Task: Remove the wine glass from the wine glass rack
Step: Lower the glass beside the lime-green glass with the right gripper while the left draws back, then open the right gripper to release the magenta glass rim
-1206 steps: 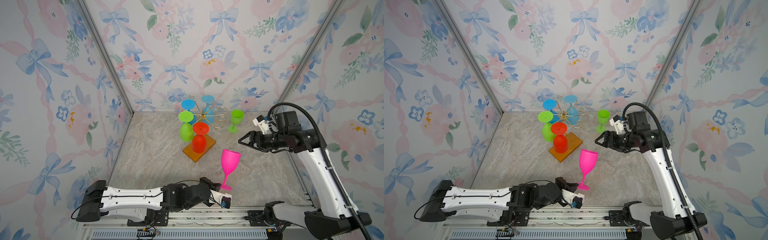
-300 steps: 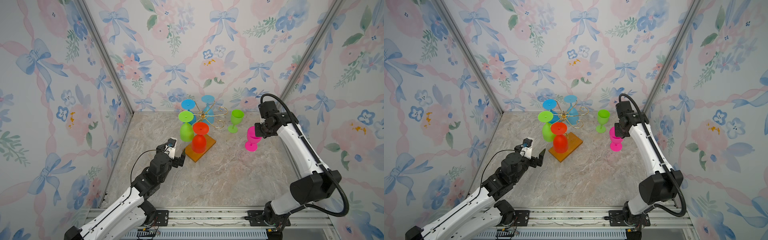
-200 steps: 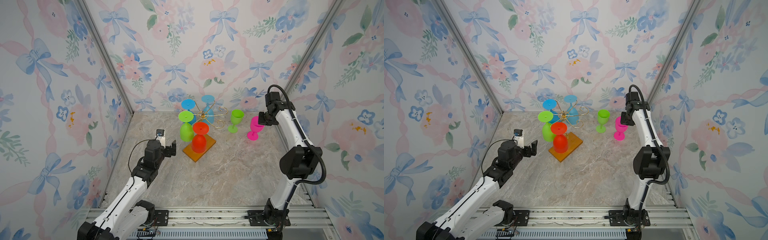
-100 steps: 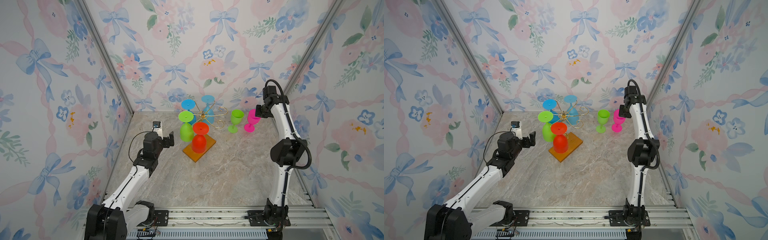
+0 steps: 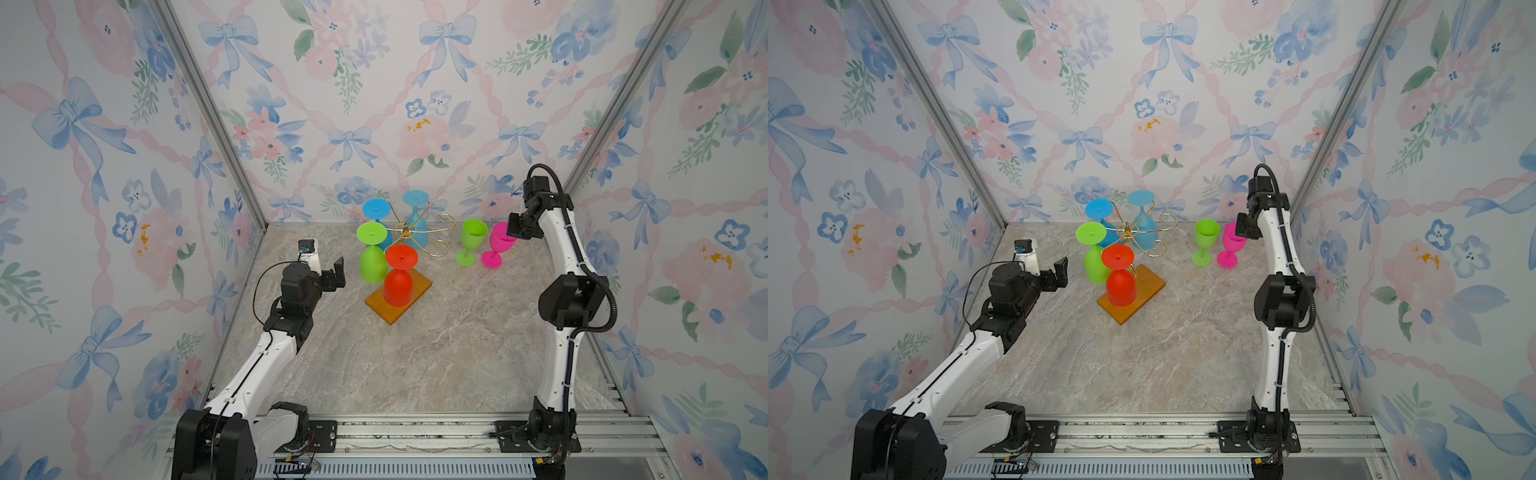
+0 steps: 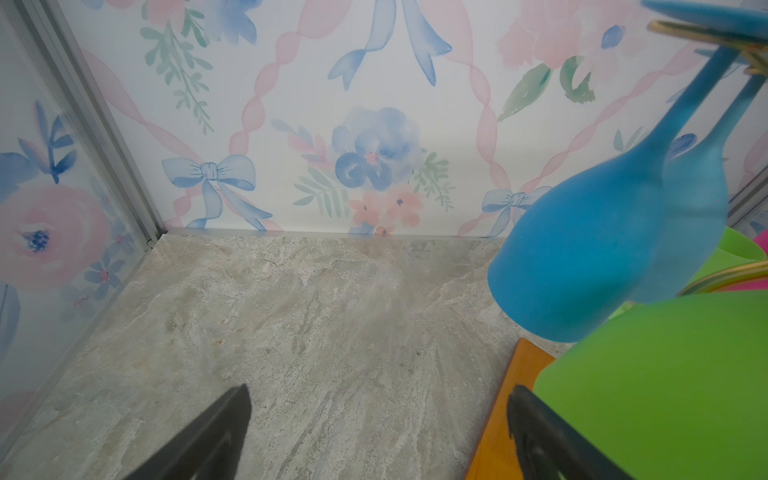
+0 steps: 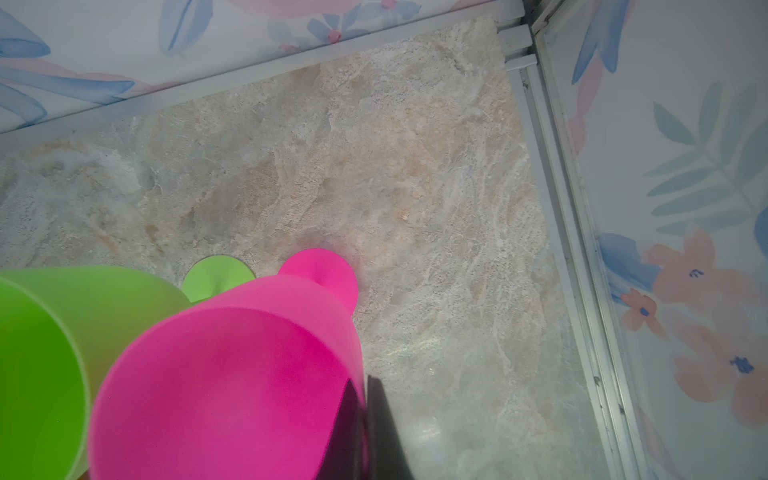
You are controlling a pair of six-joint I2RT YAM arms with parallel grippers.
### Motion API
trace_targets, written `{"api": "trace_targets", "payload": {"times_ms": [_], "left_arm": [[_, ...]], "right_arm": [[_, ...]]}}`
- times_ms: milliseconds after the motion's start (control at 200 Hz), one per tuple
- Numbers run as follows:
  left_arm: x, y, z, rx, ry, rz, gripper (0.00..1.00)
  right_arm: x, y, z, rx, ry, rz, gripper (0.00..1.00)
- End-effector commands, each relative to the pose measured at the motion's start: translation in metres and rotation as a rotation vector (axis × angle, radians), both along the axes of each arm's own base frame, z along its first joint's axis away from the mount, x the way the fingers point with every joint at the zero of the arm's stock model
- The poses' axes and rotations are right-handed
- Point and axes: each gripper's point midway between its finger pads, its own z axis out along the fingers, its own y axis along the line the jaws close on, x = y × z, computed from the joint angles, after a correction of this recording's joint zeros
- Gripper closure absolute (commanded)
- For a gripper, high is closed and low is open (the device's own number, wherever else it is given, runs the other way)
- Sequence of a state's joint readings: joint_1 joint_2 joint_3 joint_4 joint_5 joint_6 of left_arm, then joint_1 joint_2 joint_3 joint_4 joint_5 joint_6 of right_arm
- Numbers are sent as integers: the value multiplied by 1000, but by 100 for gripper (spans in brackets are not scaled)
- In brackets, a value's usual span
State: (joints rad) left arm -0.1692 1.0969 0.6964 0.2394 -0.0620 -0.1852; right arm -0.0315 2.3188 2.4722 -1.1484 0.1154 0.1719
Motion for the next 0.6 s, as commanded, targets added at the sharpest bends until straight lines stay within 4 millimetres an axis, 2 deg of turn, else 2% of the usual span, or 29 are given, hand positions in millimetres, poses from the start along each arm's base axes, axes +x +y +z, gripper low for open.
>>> {"api": "trace_targets", "payload": {"times_ms": [0,530,545,595], "left_arm": [[0,1,5,-16,-24,-1,2],[-1,3,10,-14,-37,6,2],[-4,4,-3,-10,-11,6,2],[-5,4,-4,-9,-10,7,2]], "right_arm": [[11,-4,1,14,-36,-17,100],[16,-2,-10,29,-32,-15,98],[16,-2,-10,31,-32,-16,98],[16,-1,-10,31,-33,-16,98]]}}
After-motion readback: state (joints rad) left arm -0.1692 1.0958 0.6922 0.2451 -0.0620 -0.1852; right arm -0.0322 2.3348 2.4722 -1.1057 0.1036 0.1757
